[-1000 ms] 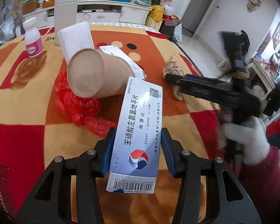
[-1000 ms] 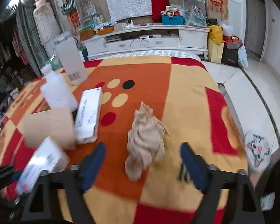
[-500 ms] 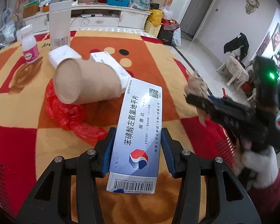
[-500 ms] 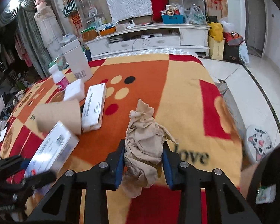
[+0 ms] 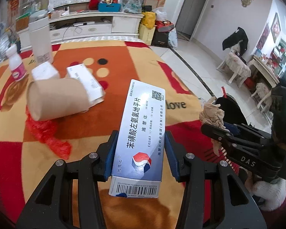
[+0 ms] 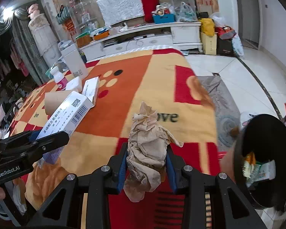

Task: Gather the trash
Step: 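Carry the medicine box and beige cloth in both tools over the black bin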

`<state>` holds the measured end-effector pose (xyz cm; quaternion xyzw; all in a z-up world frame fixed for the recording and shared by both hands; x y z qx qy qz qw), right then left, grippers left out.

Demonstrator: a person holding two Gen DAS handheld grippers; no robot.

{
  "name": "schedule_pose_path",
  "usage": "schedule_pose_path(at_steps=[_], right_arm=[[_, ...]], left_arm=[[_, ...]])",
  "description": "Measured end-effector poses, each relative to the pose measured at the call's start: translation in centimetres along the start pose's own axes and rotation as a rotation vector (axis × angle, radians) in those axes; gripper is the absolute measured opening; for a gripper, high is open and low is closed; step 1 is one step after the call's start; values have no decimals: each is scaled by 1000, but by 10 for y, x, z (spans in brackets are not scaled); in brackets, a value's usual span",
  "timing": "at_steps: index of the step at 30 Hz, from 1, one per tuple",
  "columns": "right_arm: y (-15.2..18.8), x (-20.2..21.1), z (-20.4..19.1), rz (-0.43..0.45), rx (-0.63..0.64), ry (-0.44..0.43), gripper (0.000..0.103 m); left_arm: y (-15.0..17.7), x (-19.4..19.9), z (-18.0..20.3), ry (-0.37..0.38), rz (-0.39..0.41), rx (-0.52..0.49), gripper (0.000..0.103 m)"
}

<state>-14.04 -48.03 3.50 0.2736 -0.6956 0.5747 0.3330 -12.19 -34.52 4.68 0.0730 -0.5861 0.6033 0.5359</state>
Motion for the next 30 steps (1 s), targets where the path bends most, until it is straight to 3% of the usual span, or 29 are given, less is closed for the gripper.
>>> schedule_pose_path(at_steps=[13, 30], right_arm=[[11, 25, 67, 21, -109, 68, 34], [28, 42, 150, 34, -246, 150, 34]], left_arm=[[-18, -35, 73, 82, -9, -98, 45], [-29, -85, 146, 189, -66, -139, 45]])
Point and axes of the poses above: each gripper's, at about its wrist camera, not at the fingertips, and x roughly against the way its jaws point, z to its right, y to its underside, the point moved 4 cm from there along -x, roughly the way its jaws point, and after that the axes turned 7 degrees about y, right-handed, at the moved point
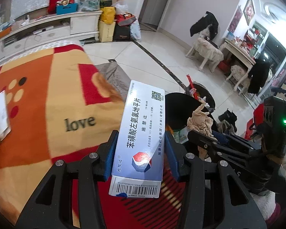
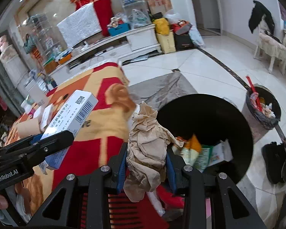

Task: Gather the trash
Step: 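Carry the medicine box and beige cloth in both tools over the black bin, then open the right tool dropping the cloth while the left tool drops the box into the bin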

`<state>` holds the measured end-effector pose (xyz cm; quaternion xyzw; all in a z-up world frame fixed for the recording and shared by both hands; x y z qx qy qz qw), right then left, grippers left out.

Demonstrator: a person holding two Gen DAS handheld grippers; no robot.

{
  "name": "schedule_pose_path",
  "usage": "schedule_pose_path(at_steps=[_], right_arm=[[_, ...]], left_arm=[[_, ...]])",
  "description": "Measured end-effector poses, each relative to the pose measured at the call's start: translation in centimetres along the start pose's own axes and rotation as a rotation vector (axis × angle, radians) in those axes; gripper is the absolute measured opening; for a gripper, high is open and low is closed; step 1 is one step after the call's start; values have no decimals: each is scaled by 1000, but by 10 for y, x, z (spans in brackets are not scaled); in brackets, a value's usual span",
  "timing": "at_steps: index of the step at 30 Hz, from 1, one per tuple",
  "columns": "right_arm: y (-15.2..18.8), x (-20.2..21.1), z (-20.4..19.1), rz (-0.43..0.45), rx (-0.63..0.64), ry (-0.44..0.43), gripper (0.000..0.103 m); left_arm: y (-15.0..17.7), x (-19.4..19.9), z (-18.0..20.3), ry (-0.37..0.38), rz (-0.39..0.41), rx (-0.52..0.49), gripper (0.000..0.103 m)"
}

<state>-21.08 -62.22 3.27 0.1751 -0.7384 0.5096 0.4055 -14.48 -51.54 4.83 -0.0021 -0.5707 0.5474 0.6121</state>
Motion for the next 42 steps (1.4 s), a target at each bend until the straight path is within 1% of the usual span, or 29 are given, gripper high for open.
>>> schedule_pose_path(at_steps=[9, 17, 27, 34, 37, 38, 40, 41, 42], right_arm=[[-1, -5, 37, -7, -63, 39, 34], [-5, -9, 53, -11, -78, 72, 34], [-5, -22, 74, -33, -105, 95, 34], [-5, -27, 82, -38, -122, 108, 35], [-3, -29, 85, -42, -134, 116, 43], [-3, -29, 86, -42, -135, 117, 49], [-2, -30, 88, -47, -139, 120, 56], [-2, -30, 88, -49, -141, 121, 62], [-2, -30, 89, -49, -144, 121, 65]], left_arm=[[-10, -28, 20, 38, -28, -19, 45], [-10, -51, 28, 68, -60, -13, 45], [-9, -77, 30, 121, -106, 29, 45], [-9, -88, 37, 149, -128, 17, 46], [-8, -91, 37, 151, -139, 16, 47], [-7, -91, 38, 148, -143, 15, 48], [-7, -92, 36, 145, -146, 16, 57], [-7, -91, 35, 153, -145, 23, 58], [-7, -90, 34, 159, -146, 29, 59]])
Point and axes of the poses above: each gripper's, at about its wrist camera, not at the fingertips, and x roughly against the way its jaws point, z to its right, y to its underside, the point moved 4 cm from there along -x, roughly the way its jaws point, and after that the axes turned 7 degrees about y, right-handed, at the moved point
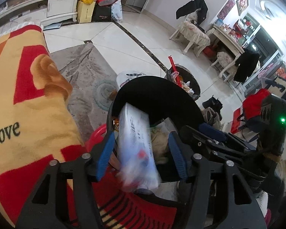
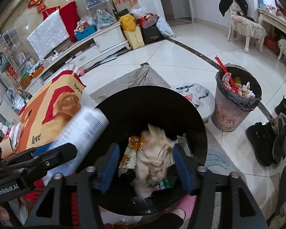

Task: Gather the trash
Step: 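Open the right tool dropping the cloth while the left tool drops the box into the bin, then move both open tools back to the table toward the brown paper tube and white box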

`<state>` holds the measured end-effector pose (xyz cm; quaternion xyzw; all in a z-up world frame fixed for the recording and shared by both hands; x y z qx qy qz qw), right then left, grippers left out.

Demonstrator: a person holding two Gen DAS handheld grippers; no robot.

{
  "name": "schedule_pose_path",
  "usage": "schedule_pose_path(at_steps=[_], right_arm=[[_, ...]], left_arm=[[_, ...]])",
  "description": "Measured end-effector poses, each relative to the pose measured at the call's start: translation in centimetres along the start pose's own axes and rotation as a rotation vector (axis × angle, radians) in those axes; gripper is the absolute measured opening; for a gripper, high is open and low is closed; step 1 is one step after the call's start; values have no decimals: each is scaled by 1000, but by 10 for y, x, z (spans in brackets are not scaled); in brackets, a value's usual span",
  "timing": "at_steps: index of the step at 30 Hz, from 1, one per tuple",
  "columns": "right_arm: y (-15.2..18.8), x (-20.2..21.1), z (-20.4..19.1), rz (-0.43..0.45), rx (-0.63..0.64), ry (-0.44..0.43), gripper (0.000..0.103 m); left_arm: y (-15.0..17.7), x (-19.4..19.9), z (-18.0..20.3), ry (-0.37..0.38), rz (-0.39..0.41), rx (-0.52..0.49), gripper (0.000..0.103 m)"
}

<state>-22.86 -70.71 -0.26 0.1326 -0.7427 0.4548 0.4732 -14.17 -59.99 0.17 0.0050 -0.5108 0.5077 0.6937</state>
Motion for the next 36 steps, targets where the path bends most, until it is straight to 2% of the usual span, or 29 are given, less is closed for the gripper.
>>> schedule_pose_path(at_steps=[6, 19, 27, 36], right_arm=[[2, 1, -1, -4, 5, -1, 66], [14, 2, -30, -18, 56, -4, 66], [20, 4, -66, -28, 115, -33, 66], [25, 12, -125, -17, 194, -108, 70]], left_arm=[[1, 11, -9, -14, -1, 7, 60], [17, 49, -29, -135, 72, -22, 60], [27, 79, -55, -200, 116, 23, 60], [42, 118, -92, -272, 149, 84, 60]])
Point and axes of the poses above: each gripper's, at about its wrist camera, not at the fingertips, and x roughly against the way its jaws point, z to its right, y to its underside, the point moved 4 cm from there along -x, roughly the way its jaws point, and after that the axes turned 7 degrees about y, right-handed, at the moved point
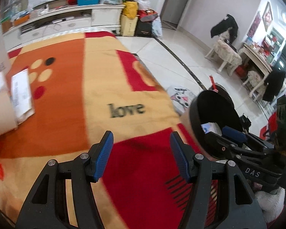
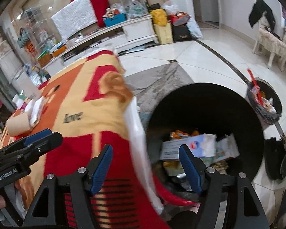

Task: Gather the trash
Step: 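Move both open tools back to the table toward the brown paper tube and white box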

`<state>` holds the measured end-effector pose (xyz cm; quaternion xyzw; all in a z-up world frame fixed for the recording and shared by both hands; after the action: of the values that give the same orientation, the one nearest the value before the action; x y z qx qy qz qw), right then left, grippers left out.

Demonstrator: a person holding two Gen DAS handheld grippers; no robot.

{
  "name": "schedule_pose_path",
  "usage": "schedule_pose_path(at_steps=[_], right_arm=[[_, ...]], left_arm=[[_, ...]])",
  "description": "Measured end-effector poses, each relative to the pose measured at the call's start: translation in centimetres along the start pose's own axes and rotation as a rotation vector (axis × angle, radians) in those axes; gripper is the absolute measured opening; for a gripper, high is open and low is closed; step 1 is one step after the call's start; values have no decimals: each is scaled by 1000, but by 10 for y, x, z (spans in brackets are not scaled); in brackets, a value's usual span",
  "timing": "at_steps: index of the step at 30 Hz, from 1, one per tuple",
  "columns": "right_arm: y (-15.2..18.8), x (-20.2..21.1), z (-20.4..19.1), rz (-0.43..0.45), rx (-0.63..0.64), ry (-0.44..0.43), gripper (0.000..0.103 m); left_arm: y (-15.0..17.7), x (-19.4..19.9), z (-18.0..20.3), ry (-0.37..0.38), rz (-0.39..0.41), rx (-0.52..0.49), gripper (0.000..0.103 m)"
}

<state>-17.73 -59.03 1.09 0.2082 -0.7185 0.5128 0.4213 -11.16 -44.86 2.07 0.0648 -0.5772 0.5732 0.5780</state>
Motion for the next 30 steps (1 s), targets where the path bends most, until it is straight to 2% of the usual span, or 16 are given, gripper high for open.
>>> schedule_pose_path(at_steps=[9, 16, 27, 29, 30], right_arm=[[-2, -7, -75, -16, 113, -81, 70], [-3, -10, -119, -22, 178, -121, 70], [1, -19, -159, -48, 225, -164, 71], [2, -19, -162, -49, 232, -168, 71], [2, -19, -163, -50, 234, -169, 71]], left_arm=[[-4, 41, -65, -81, 54, 95, 60], [-16, 83, -127, -149, 129, 197, 60], [-11, 130, -180, -142, 158, 235, 60], [-11, 137, -191, -120, 171, 254, 64], [-11, 141, -196, -116, 180, 258, 69]])
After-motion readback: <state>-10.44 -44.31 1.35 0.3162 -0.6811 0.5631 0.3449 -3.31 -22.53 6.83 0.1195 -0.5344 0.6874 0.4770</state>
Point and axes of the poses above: each gripper's, at about its wrist camera, not at the fingertips, and x roughly against the way its jaws point, z to its right, y to its underside, the point moved 4 cm from there along -x, roughly the way its jaws point, and after that the axes turned 7 degrees about y, right-handed, at the moved point
